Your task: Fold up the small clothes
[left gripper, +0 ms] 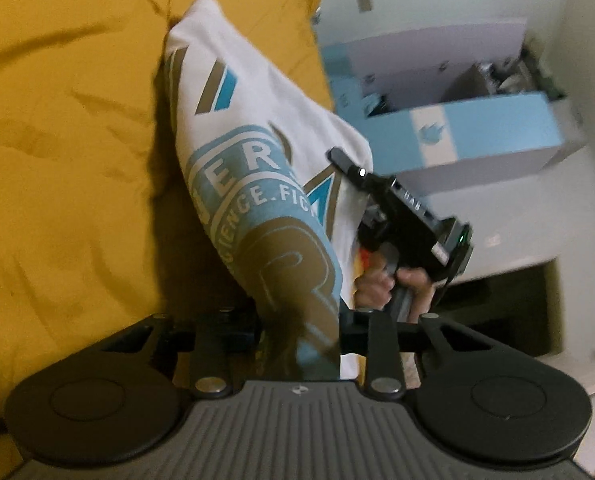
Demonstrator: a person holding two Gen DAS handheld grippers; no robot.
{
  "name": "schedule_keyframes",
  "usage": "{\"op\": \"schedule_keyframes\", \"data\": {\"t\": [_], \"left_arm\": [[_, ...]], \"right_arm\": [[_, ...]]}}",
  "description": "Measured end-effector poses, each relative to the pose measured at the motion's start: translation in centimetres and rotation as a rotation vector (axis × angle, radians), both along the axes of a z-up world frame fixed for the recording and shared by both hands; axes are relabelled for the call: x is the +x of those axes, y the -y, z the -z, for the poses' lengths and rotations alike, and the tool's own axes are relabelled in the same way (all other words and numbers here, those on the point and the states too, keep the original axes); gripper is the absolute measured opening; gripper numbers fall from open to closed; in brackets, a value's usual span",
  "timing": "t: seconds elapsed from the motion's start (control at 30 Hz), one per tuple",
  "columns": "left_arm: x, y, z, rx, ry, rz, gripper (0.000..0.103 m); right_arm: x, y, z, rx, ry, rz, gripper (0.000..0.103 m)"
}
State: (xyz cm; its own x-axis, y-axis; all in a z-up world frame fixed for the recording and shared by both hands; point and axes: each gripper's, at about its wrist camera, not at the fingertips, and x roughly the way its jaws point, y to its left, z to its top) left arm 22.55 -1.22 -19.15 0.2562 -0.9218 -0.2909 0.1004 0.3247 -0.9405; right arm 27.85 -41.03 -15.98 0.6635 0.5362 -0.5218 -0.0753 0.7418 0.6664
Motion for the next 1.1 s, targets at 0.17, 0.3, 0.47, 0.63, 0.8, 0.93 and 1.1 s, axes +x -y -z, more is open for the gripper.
{"op": "schedule_keyframes", "data": {"t": [0.17, 0.3, 0.47, 0.63, 0.8, 0.93, 1.1], "left_arm": [[-0.5, -2.5, -2.0, -0.077, 0.066, -0.033, 0.034], [-1.7, -7.1, -4.5, -0.085, 0.150, -0.100, 0.034], [-4.3, -15.2, -7.9, -0.003, 0.241, -0.234, 0.034], [-5.3, -21.9, -8.4, 0.125, 0.231, -0.331, 0.034], [-5.8, -24.1, -2.6, 0.178, 0.120, -0.381, 0.034], [-6.3, -24.7, 2.8, 0.191, 0.020, -0.378, 0.033], [-8.1, -25.0, 2.0, 0.185, 0.027, -0.369, 0.031]], "right_arm": [[0.3, -3.5, -4.6, -0.041, 0.069, -0.054, 0.024], [1.0, -9.2, -8.1, -0.031, 0.143, -0.155, 0.024], [3.1, -18.4, -9.8, 0.060, 0.221, -0.302, 0.024], [6.6, -27.9, -7.8, 0.126, 0.213, -0.394, 0.024], [10.1, -34.6, -2.0, 0.045, 0.129, -0.428, 0.024], [10.7, -37.6, 2.8, -0.154, 0.077, -0.459, 0.024], [11.7, -36.9, 4.9, -0.208, 0.040, -0.461, 0.032]]}}
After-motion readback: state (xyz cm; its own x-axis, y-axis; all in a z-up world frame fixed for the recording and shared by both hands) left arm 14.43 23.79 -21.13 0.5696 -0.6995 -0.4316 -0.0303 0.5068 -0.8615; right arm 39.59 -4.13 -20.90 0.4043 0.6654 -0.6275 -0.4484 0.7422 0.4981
